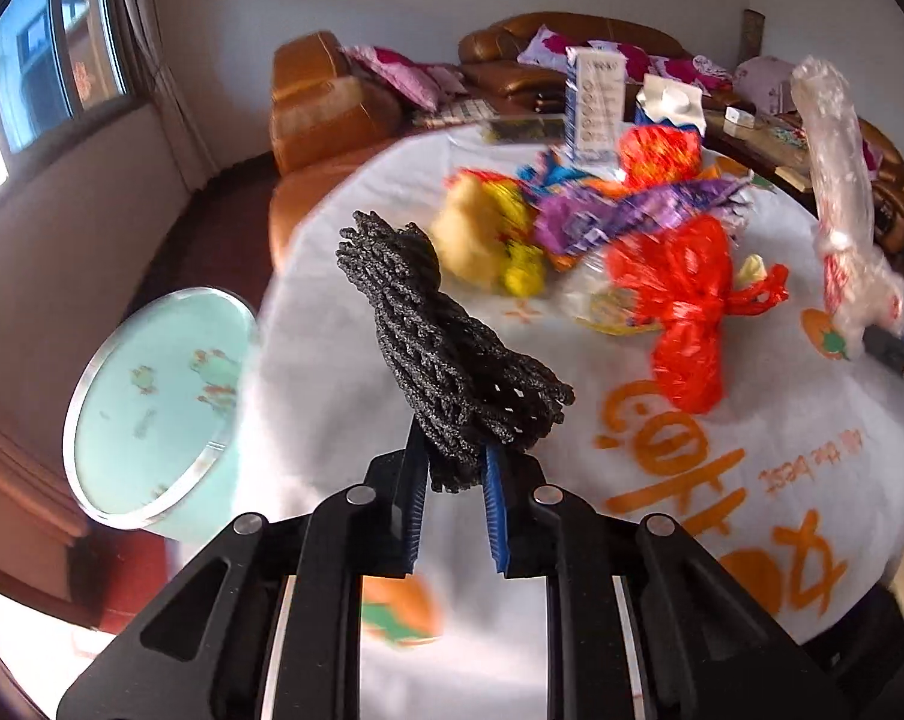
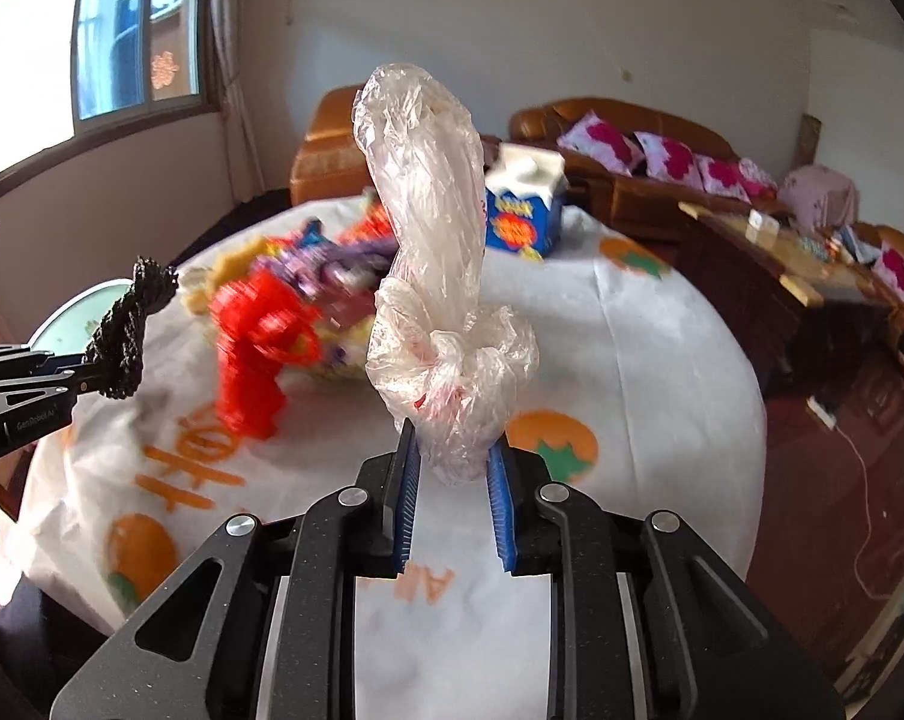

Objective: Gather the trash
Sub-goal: 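Carry the black mesh net and clear bag over the teal bin and release both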

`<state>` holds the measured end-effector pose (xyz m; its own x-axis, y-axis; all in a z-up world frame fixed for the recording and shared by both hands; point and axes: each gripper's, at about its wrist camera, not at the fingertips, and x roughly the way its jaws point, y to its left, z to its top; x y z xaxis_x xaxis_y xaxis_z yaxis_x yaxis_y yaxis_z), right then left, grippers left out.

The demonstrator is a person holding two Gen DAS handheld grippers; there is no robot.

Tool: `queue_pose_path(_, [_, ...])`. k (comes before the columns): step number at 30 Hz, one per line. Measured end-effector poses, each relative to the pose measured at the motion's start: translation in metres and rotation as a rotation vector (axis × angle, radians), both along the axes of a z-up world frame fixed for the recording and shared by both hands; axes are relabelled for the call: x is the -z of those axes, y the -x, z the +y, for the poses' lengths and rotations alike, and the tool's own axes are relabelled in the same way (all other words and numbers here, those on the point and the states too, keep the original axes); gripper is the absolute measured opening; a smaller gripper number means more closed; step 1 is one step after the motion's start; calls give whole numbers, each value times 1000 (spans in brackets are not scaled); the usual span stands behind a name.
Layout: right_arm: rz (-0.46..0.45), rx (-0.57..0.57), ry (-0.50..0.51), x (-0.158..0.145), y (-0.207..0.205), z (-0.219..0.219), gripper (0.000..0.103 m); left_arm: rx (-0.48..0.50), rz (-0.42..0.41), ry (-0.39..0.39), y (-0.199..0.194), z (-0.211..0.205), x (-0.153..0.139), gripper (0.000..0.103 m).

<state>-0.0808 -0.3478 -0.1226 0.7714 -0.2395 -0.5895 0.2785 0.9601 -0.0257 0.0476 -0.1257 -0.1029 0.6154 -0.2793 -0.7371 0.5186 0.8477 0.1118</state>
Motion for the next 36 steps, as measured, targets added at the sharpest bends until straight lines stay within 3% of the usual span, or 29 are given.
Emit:
queue_pose_path(7, [-32, -126, 25, -27, -30, 39, 22, -77, -83, -48, -13, 47, -22, 17])
queue_pose_path(13, [-43, -243, 68, -39, -66, 80, 22, -152, -102, -108, -32, 76, -18, 17])
queue_pose_path(26, [10, -407, 153, -34, -148, 144, 21, -302, -180, -226, -68, 132, -9, 17])
queue_pose_path(36, [76, -484, 210, -15, -196, 178, 21, -382, -183, -281, -93, 158, 3, 17])
